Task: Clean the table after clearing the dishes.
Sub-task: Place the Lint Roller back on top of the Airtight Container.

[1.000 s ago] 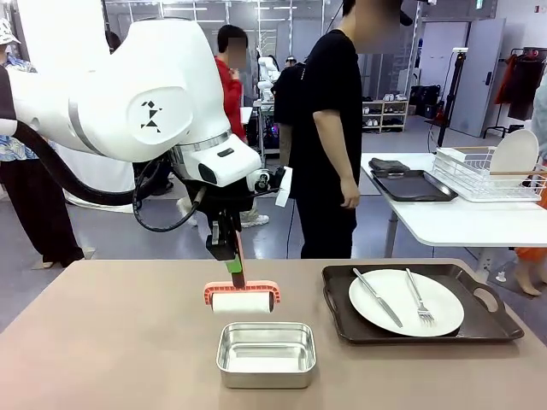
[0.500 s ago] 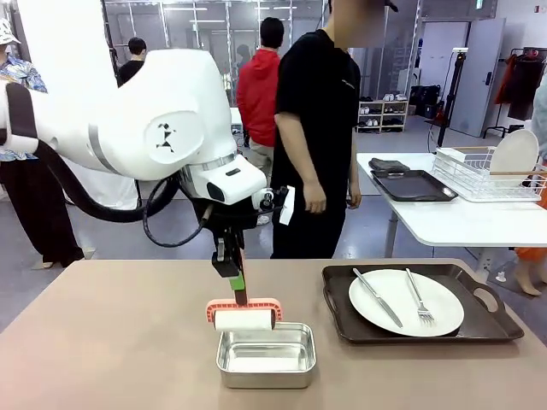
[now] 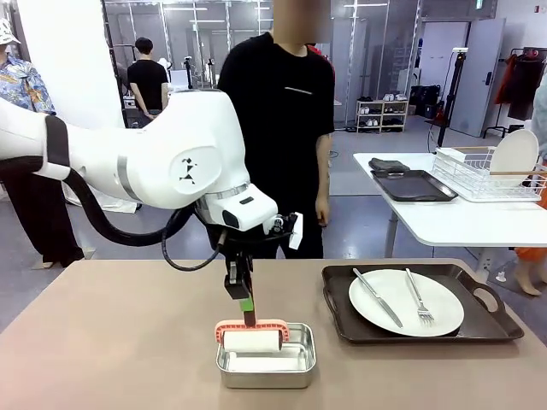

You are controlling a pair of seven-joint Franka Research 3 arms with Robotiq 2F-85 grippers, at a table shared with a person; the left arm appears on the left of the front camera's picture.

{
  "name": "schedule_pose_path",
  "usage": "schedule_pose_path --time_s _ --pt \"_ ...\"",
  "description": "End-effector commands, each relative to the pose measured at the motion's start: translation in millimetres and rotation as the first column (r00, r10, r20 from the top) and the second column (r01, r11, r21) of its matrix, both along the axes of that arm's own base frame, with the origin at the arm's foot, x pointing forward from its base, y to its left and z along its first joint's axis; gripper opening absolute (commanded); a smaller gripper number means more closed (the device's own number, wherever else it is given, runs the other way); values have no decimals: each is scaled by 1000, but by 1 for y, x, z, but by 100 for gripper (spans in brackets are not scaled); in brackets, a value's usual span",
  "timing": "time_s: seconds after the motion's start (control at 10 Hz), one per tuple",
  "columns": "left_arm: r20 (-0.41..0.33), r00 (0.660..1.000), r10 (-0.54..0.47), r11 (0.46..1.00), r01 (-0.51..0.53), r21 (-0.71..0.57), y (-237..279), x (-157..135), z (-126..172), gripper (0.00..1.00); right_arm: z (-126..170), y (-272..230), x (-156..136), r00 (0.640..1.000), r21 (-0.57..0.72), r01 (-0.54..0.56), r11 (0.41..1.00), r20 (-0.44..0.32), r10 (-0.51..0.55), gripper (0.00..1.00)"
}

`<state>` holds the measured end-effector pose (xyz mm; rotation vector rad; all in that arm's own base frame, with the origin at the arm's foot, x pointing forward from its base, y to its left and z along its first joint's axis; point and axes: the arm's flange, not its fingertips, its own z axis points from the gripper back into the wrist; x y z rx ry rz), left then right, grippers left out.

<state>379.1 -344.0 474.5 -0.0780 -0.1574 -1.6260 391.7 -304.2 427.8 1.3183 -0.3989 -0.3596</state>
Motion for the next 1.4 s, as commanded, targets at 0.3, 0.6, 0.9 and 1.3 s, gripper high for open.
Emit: schedule_pose_path --time_s 0.3,0.6,0.9,1.3 --pt "37 998 41 999 -41 17 -16 30 -19 21 3 0 -1 1000 -1 1 1000 3 -1 100" --pt "39 999 17 1000 -18 18 -18 45 -33 21 3 0 -1 1000 -1 1 1000 3 -1 100" --pt "25 999 39 998 -40 45 -25 50 -47 21 3 0 -1 1000 -1 1 1000 3 -1 100" --pt "2 1000 26 998 -26 57 -27 53 -67 21 3 0 -1 1000 -1 1 1000 3 -1 100"
